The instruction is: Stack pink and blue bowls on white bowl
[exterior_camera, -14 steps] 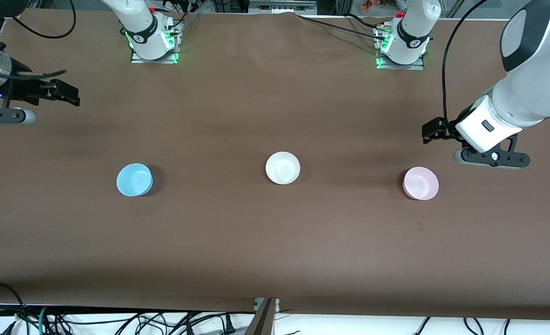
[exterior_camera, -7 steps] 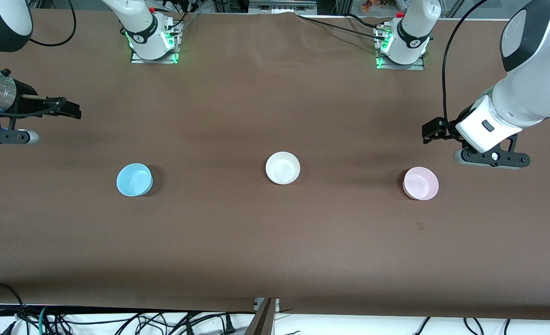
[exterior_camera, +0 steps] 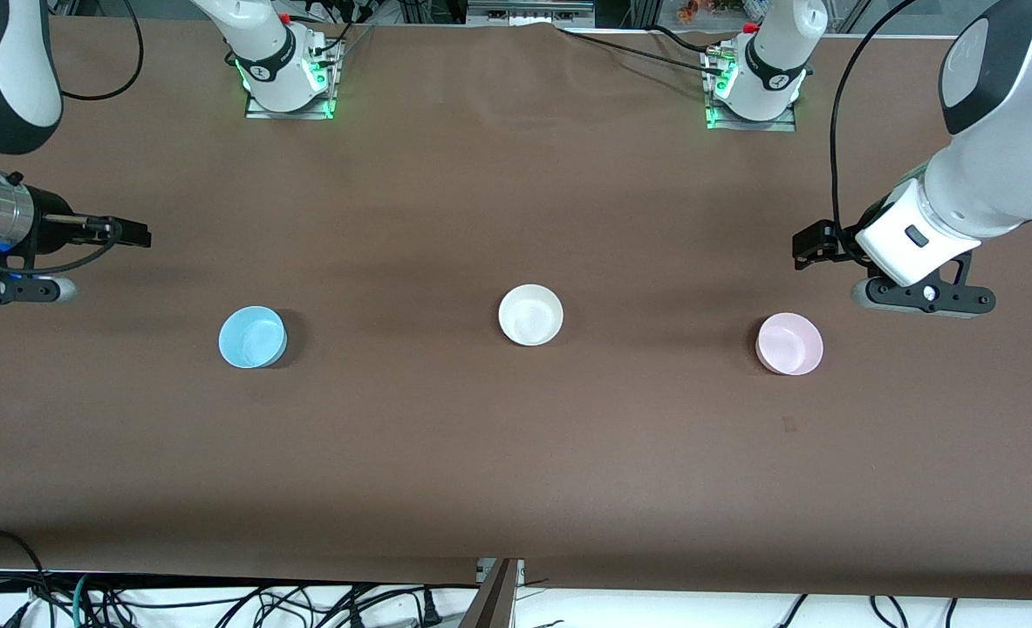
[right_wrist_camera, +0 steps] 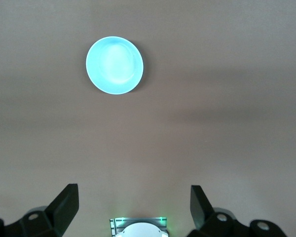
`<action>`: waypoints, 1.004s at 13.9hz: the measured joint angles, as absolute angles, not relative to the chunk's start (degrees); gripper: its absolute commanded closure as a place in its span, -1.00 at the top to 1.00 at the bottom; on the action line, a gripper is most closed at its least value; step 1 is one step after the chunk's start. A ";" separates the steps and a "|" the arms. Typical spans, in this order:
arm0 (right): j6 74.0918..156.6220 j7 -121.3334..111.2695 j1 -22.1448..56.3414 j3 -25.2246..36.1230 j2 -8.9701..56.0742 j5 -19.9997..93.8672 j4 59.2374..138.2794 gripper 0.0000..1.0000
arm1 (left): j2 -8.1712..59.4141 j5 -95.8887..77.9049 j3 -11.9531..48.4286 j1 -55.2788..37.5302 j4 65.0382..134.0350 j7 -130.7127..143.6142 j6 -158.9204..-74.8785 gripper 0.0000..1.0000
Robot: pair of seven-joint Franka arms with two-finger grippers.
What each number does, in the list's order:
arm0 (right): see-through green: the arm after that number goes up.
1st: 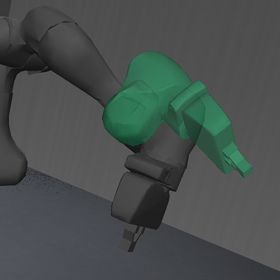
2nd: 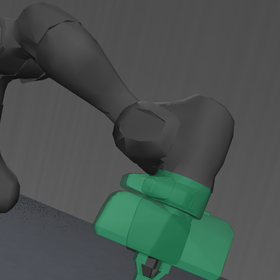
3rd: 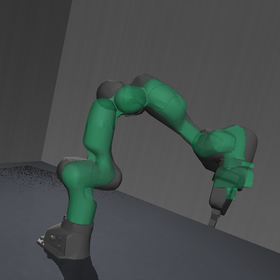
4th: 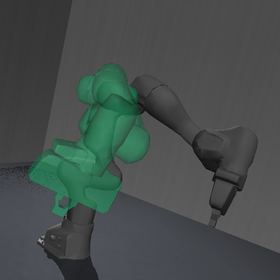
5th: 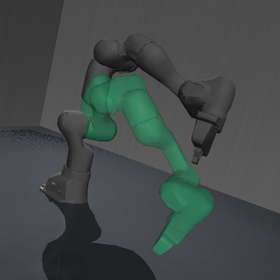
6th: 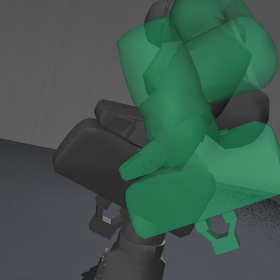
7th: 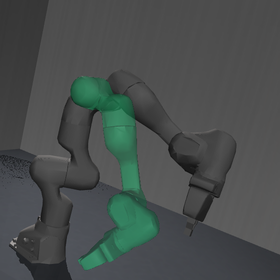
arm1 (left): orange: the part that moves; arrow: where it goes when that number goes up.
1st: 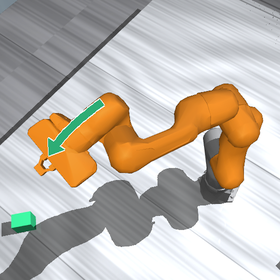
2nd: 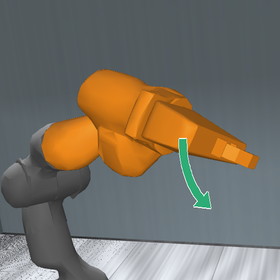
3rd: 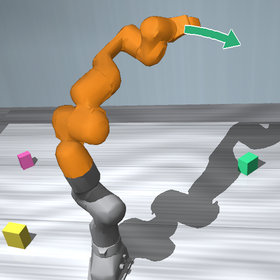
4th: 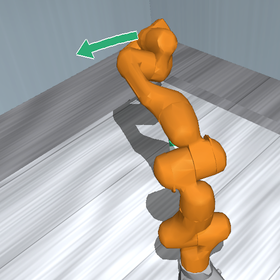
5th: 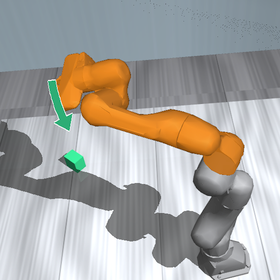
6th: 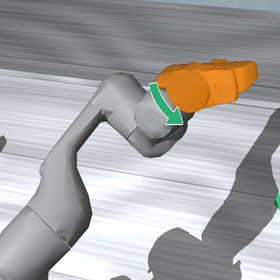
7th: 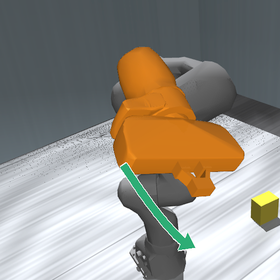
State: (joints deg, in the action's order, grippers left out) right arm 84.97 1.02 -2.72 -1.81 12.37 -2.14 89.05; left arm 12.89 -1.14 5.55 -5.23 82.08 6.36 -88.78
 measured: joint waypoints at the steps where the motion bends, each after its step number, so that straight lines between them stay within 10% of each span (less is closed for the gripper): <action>1: 85.38 1.00 -2.86 -1.75 13.00 -2.14 89.06 1.00 | 12.89 -1.14 5.55 -5.23 82.08 6.36 -88.79 1.00; 14: 104.01 0.75 -3.67 -1.64 24.76 -2.14 94.52 1.00 | 12.89 -1.14 5.46 -5.16 82.08 6.36 -88.79 1.00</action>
